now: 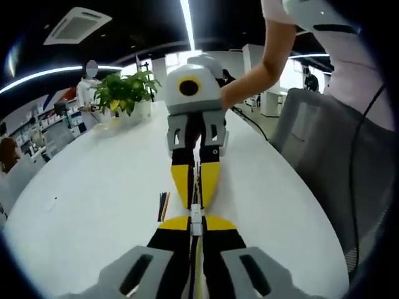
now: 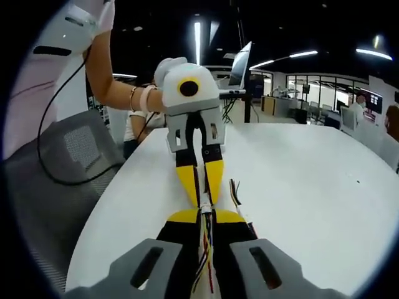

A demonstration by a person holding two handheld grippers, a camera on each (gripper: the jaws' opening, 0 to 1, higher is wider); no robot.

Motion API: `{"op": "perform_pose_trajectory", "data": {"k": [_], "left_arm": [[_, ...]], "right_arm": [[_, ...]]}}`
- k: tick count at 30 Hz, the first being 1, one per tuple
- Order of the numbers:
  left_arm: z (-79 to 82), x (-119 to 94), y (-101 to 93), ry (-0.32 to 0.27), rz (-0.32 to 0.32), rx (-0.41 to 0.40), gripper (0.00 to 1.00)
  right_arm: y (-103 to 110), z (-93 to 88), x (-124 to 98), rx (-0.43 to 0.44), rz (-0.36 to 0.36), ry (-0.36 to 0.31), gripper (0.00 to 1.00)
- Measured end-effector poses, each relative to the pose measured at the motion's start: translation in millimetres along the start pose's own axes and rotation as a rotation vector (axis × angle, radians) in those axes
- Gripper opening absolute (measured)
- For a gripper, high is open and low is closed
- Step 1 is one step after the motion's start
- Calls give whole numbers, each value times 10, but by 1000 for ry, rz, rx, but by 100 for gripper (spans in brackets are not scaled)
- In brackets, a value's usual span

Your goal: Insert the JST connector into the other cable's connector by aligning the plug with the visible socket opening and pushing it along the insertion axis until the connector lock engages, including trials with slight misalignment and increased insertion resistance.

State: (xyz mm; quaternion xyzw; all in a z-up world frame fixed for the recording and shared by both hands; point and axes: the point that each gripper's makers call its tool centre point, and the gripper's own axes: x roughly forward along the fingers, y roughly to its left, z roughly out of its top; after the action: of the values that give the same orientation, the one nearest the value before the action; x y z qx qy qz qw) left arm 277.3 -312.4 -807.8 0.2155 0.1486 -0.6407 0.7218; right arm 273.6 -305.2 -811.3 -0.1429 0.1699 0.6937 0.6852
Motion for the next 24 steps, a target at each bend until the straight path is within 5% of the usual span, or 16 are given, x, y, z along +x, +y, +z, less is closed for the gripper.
{"op": "perform_pose_trajectory", "data": {"k": [13, 24], "left_arm": [[15, 25, -38, 21, -25, 17, 0], [-122, 119, 1, 53, -41, 18, 0]], "right_arm": [[19, -37, 41, 18, 20, 4, 2], [-26, -159, 115, -6, 4, 50, 2]]}}
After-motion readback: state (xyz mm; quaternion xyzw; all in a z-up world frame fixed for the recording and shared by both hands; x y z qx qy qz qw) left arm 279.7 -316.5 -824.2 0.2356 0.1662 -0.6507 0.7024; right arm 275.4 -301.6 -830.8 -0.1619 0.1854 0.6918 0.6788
